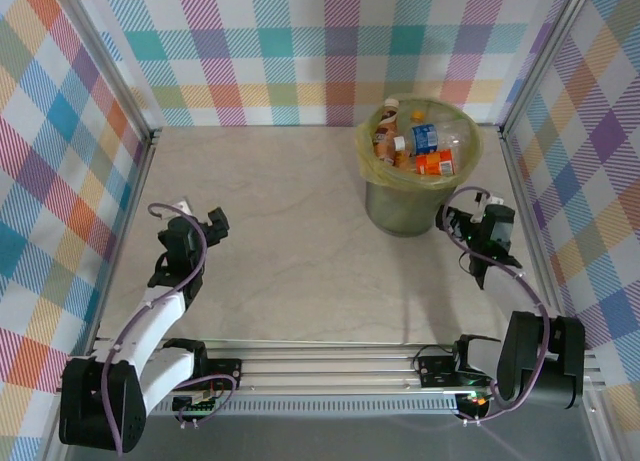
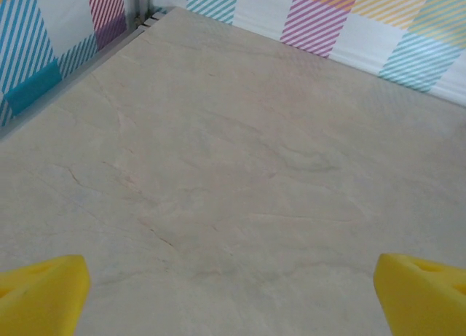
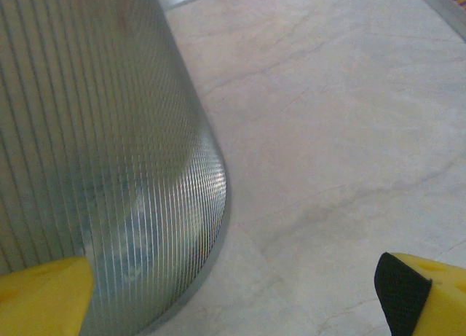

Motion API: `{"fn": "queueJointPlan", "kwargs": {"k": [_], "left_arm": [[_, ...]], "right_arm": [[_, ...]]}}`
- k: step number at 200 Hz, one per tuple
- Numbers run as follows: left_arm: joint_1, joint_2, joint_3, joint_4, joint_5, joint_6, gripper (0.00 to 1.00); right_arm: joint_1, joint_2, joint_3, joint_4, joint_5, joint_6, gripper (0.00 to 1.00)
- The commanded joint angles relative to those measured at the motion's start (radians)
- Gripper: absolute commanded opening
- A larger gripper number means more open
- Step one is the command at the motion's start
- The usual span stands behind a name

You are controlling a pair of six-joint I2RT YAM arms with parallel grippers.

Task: Put the plastic bottles in the bin

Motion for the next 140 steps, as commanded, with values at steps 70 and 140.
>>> {"fn": "queueJointPlan", "kwargs": {"k": [70,140], "left_arm": [[0.052,0.161,-0.086,0.382,0.157,0.185,1.0],[0.075,0.346,-0.08,0.53,0.232,0.179,1.0]], "right_arm": [[0.023,0.049,-0.156,0.395,-0.027,-0.099,1.0],[0.042,0.128,-0.193,0.597,-0.068,-0.084,1.0]]}}
